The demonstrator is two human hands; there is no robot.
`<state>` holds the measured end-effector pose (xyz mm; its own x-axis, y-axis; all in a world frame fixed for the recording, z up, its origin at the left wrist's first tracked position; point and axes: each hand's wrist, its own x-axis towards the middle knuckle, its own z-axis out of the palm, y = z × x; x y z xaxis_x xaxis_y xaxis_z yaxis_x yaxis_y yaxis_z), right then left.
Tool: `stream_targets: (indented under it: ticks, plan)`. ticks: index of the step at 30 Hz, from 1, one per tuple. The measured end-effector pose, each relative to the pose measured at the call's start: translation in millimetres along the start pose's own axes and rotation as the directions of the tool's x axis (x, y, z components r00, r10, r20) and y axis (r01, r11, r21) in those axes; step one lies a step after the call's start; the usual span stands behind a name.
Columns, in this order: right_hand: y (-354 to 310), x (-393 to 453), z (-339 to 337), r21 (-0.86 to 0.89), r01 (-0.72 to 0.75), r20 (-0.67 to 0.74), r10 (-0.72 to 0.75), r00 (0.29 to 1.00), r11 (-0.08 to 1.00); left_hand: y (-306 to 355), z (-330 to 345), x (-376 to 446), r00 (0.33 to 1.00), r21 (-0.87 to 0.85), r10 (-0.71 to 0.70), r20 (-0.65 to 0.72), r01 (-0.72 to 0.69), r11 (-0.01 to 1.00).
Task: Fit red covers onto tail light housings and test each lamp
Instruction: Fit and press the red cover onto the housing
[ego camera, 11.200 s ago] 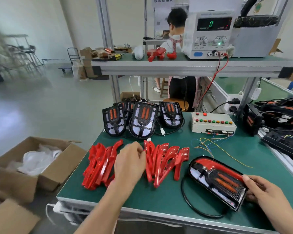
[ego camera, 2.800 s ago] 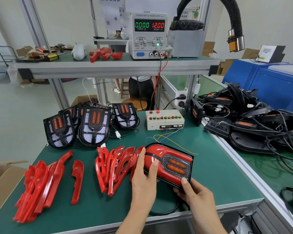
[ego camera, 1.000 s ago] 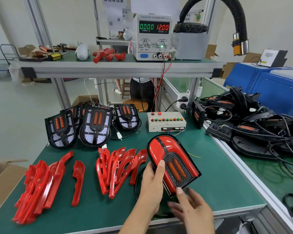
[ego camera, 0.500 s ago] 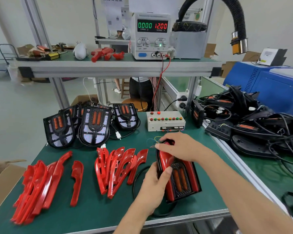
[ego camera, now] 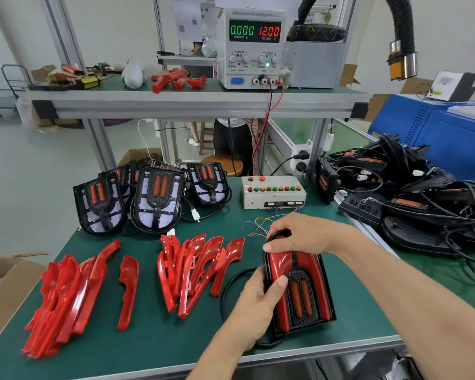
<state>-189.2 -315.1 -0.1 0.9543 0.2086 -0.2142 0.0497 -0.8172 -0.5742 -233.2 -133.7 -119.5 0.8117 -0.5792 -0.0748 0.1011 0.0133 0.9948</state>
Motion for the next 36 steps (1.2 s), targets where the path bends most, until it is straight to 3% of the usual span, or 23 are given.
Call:
stream_targets:
  ticks: [13,21,26,32,36]
  plan:
    - [11.7,3.0,2.9,0.060,0.053,-0.061,-0.050,0.997,0.997,3.0,1.3,4.1,1.000,-0.019,-0.006,0.001,0.006,1.000]
    - [14.0,-4.2,0.7,0.078,-0.048,-0.083,0.055,0.995,0.996,6.1,1.5,7.3,1.000,0.021,-0.004,0.001,0.004,1.000]
    - [17.5,-4.4,3.9,0.102,-0.097,-0.128,0.110,0.986,0.990,6.4,6.5,6.3,0.987,0.182,0.078,-0.144,-0.051,0.982]
    - [34.5,-9.0,0.9,0.332,-0.186,-0.197,0.261,0.945,0.925,3.6,15.2,-13.3,0.945,0.224,0.077,-0.319,-0.004,0.975]
    - [40.8,-17.0,2.9,0.592,-0.319,-0.108,0.465,0.879,0.740,6.3,15.9,-17.4,0.940,0.208,0.060,-0.335,0.012,0.978]
